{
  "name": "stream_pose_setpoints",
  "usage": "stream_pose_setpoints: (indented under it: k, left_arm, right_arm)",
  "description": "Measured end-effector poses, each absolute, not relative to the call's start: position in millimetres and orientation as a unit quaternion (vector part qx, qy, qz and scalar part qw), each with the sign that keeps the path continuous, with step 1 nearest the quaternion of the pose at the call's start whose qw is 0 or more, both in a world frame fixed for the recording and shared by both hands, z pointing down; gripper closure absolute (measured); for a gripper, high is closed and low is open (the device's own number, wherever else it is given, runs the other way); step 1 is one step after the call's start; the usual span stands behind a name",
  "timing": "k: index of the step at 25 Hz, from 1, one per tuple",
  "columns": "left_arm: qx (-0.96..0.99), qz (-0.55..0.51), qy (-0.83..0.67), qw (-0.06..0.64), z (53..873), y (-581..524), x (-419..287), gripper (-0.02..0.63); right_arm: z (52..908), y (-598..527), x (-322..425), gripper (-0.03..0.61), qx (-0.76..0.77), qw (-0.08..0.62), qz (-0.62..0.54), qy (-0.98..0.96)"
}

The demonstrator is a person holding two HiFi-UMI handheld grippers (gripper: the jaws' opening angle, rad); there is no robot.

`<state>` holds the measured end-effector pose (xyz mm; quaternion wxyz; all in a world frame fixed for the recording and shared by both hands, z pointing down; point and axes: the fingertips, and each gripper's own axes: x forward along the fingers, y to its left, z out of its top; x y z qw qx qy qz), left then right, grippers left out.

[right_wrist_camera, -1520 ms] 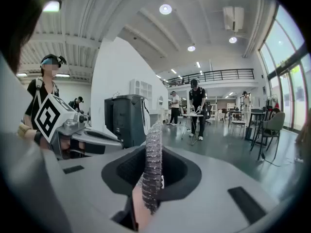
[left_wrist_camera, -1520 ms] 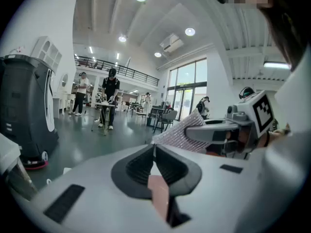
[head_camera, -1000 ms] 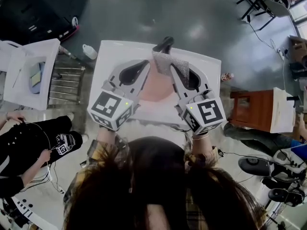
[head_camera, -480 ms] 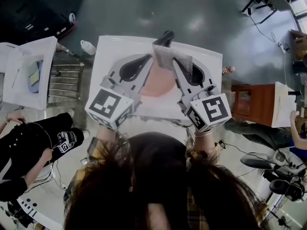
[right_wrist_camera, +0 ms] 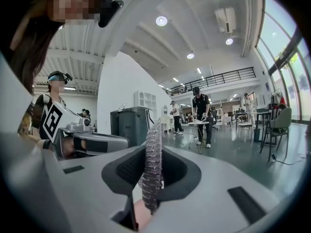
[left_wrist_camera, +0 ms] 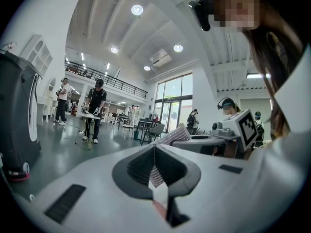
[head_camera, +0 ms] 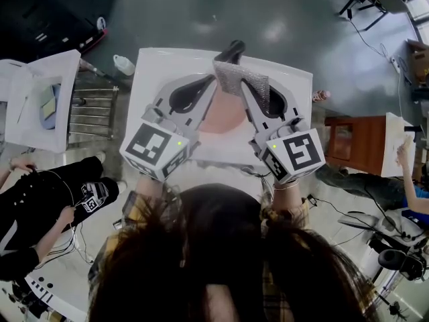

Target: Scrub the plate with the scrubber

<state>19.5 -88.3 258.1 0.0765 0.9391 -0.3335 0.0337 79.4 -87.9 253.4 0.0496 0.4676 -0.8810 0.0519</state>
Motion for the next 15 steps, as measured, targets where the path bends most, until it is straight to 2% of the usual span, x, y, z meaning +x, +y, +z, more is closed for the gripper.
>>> stream_pose_setpoints:
  k: [15]
  left_arm:
    - [0.936, 0.035, -0.341, 0.08, 261.1, -86.1, 11.1, 0.595]
  right_arm:
    - [256.0, -84.5, 76.7, 0.494, 0.472, 0.062, 0.05, -0.878]
